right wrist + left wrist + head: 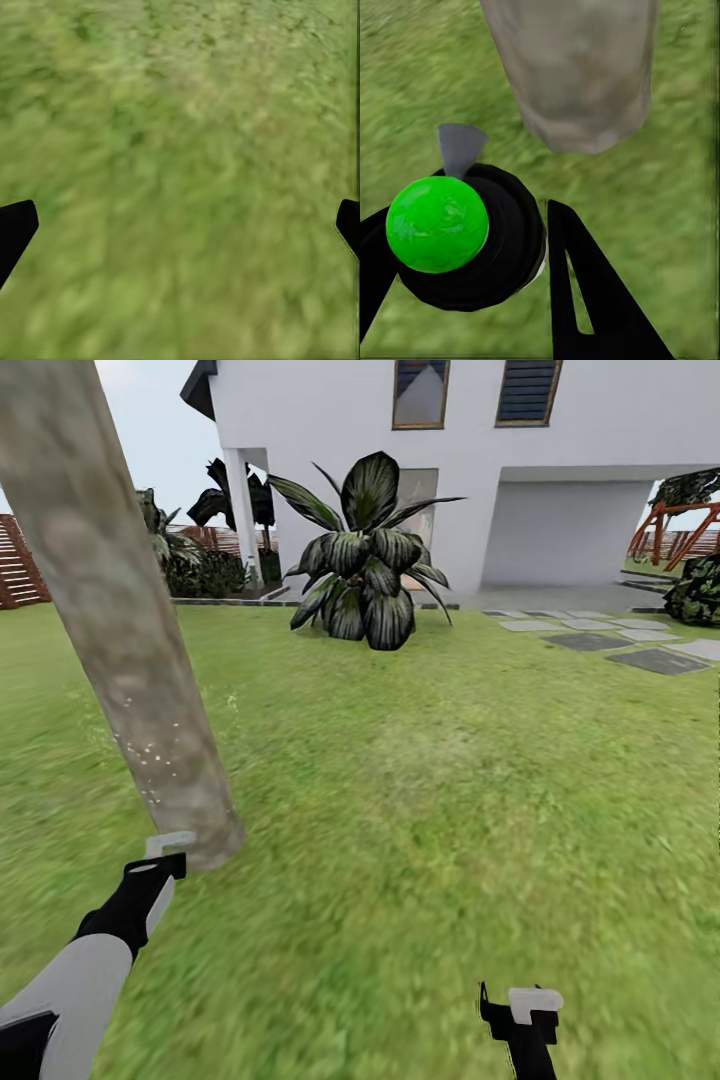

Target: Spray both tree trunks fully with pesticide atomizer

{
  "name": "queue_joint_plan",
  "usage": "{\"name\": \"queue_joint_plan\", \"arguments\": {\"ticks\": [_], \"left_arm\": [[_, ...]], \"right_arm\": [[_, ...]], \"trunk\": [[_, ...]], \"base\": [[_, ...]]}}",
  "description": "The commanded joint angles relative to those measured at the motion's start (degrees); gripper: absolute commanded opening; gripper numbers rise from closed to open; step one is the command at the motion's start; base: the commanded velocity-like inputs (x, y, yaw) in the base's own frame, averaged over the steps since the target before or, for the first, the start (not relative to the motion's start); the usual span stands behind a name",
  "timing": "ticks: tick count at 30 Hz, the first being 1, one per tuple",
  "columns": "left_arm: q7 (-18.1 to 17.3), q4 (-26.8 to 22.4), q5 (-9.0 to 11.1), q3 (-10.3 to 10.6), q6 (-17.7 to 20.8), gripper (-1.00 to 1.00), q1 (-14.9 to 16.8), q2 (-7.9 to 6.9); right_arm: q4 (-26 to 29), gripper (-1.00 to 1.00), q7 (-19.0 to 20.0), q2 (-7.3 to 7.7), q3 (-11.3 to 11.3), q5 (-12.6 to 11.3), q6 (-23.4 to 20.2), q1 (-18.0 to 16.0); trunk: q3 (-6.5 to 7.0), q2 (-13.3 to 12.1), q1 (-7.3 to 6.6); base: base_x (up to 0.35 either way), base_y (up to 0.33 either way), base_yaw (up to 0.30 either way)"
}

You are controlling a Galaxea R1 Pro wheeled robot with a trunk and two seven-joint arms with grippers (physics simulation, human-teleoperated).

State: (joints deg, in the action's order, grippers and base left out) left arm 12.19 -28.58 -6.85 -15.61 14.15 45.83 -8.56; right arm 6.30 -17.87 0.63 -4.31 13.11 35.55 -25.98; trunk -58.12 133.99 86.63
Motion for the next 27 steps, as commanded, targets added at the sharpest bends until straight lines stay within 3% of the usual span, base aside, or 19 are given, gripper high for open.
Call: {"name": "queue_joint_plan", "arguments": {"ticks": [1, 15, 27], "left_arm": [[-0.06, -0.13, -0.62, -0.21, 0.38, -1.00, 0.00, 0.04], [-0.06, 0.18, -0.62, -0.21, 0.43, -1.00, -0.04, 0.04], [-0.06, 0.32, -0.71, -0.40, 0.44, -1.00, -0.04, -0.37]], "right_arm": [[-0.06, 1.00, -0.15, -0.02, -0.44, 0.60, 0.13, -0.04], [-0.06, 1.00, -0.18, -0.02, -0.44, 0.60, 0.13, -0.04], [-0.06, 1.00, -0.33, -0.02, -0.44, 0.60, 0.13, -0.04]], "trunk": [[-0.05, 0.02, -0.01], [-0.05, 0.02, -0.01], [-0.05, 0.02, -0.01]], "base": [[0.002, -0.275, 0.046], [0.044, -0.275, 0.211], [0.095, -0.275, 0.011]]}}
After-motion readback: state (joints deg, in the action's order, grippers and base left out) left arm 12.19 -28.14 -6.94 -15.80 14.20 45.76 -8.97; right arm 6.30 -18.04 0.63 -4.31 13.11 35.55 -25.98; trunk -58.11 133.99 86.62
